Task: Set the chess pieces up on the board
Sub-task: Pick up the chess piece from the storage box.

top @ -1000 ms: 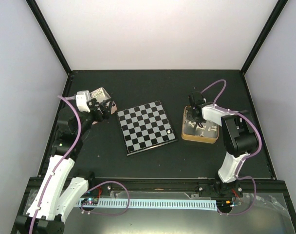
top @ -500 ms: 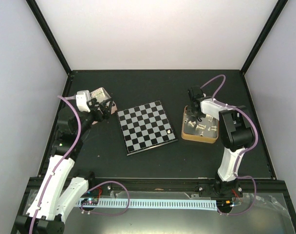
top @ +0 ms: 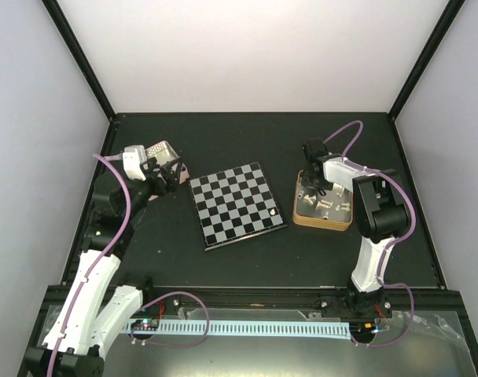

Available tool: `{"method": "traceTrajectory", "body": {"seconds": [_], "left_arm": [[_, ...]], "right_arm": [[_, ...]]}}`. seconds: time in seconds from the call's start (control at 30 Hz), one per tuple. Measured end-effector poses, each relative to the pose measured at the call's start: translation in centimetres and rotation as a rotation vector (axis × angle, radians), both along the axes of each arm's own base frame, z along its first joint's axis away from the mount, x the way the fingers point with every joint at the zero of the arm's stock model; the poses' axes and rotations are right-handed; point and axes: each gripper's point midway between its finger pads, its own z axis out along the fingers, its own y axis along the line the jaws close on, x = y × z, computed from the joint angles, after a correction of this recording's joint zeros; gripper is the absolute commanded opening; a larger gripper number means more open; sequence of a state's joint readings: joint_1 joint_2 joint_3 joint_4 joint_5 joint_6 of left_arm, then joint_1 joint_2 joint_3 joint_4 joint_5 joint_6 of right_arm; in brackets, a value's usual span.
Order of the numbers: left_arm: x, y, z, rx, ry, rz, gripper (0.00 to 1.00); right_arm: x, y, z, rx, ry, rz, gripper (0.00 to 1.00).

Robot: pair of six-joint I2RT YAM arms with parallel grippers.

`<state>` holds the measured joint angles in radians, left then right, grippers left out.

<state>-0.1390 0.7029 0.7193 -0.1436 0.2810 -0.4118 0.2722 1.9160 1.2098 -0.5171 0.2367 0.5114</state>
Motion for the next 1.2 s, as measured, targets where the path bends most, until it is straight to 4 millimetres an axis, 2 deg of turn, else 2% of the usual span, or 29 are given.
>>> {"method": "traceTrajectory", "body": {"seconds": [0.23, 0.43, 0.6, 0.73, 0.97, 1.07, 1.2], "left_arm": [[0.0, -0.3, 0.1, -0.003, -0.003, -0.015, 0.99], [0.2, -0.4, 0.0, -0.004, -0.001, -0.022, 0.99], [0.3, -0.7, -0.3, -0.011, 0.012, -0.037, 0.99], [0.2, -1.0, -0.3, -0.017, 0.014, -0.054, 0.99], [0.4, -2.2, -1.2, -0.056, 0.056, -0.118, 0.99], [0.6, -3.2, -2.0, -0.079, 0.096, -0.16, 0.99], [0.7, -5.5, -3.5, -0.129, 0.18, -0.258, 0.98]], "right_arm": [[0.3, 0.0, 0.2, -0.002, -0.003, 0.013, 0.2], [1.0, 0.1, 0.4, 0.003, -0.012, 0.021, 0.03], [1.2, 0.2, 0.7, 0.011, -0.02, 0.029, 0.01], [-0.4, 0.3, 1.2, 0.035, -0.017, 0.042, 0.02], [-2.8, 1.1, 3.9, 0.116, -0.055, 0.092, 0.04], [-3.4, 1.7, 4.4, 0.156, -0.059, 0.116, 0.04], [-4.4, 3.1, 5.1, 0.235, -0.061, 0.169, 0.05]]}}
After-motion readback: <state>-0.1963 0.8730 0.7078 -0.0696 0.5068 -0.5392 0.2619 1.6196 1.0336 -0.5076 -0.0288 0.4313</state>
